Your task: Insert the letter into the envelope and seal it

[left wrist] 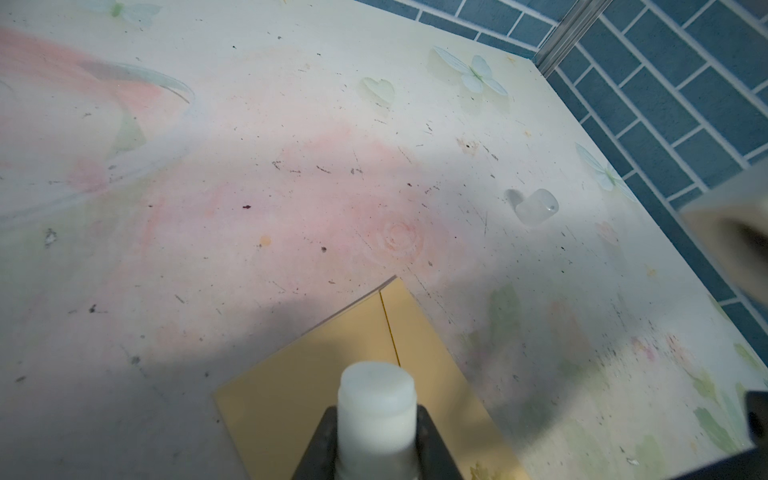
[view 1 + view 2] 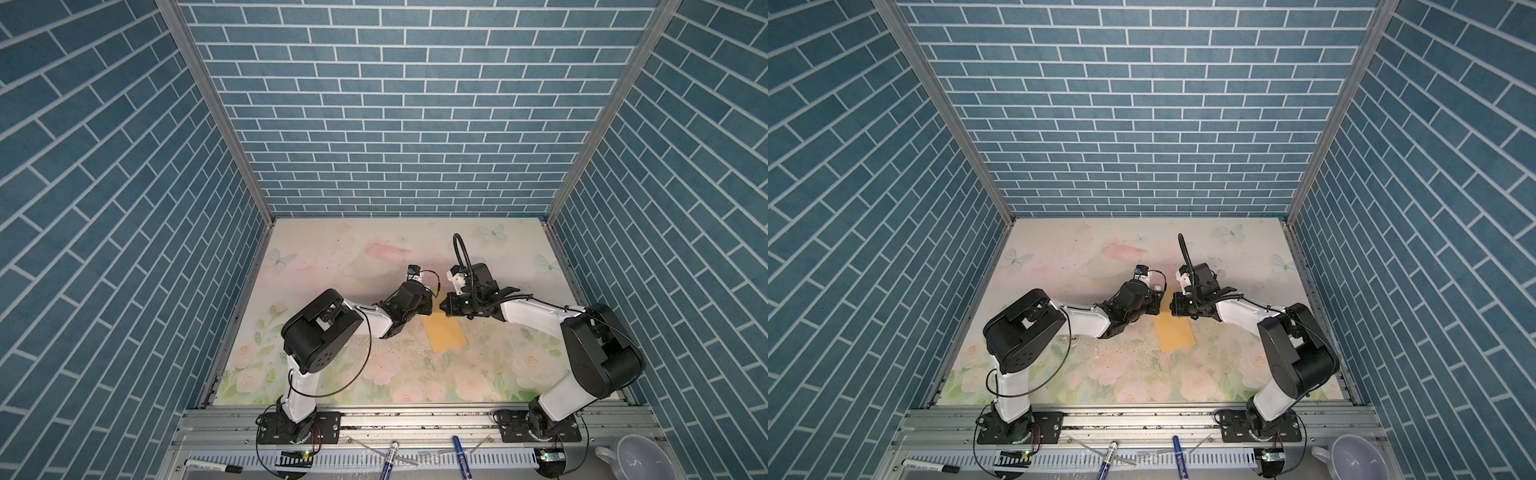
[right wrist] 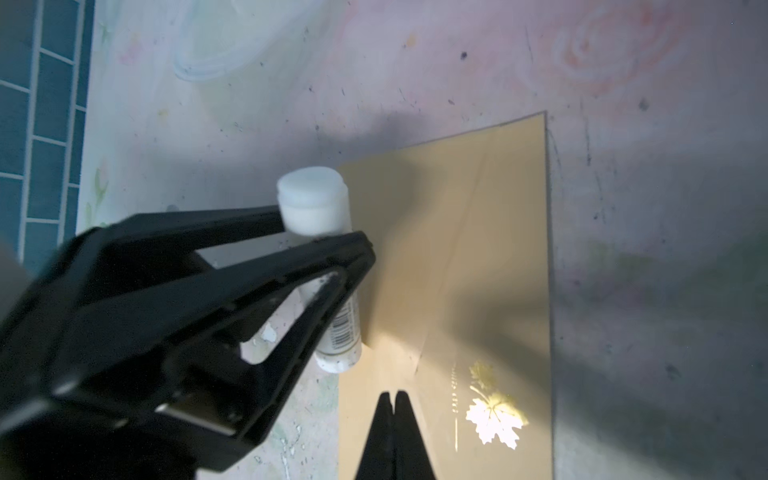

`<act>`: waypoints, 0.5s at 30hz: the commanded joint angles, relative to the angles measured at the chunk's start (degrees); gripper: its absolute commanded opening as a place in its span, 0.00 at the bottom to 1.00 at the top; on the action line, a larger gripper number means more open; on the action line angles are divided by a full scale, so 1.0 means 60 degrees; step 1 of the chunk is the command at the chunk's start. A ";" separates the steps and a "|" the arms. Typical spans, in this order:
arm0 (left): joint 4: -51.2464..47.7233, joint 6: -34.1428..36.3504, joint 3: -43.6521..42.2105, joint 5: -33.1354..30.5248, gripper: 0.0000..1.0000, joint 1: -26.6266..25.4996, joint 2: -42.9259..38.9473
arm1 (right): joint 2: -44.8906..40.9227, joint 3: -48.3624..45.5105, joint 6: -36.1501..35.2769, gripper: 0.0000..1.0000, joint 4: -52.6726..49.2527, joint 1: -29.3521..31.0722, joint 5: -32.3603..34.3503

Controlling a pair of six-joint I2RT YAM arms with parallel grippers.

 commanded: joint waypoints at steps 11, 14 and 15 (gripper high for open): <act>-0.0234 0.0094 -0.0145 -0.0189 0.00 0.0047 0.0148 | 0.1080 0.0356 -0.0058 0.00 -0.0088 0.0047 -0.0151; -0.0233 0.0102 -0.0145 -0.0197 0.00 0.0040 0.0163 | 0.1254 0.0340 -0.0058 0.00 -0.0088 0.0038 -0.0155; -0.0234 0.0105 -0.0145 -0.0196 0.00 0.0038 0.0170 | 0.1313 0.0337 -0.0058 0.00 -0.0083 0.0040 -0.0162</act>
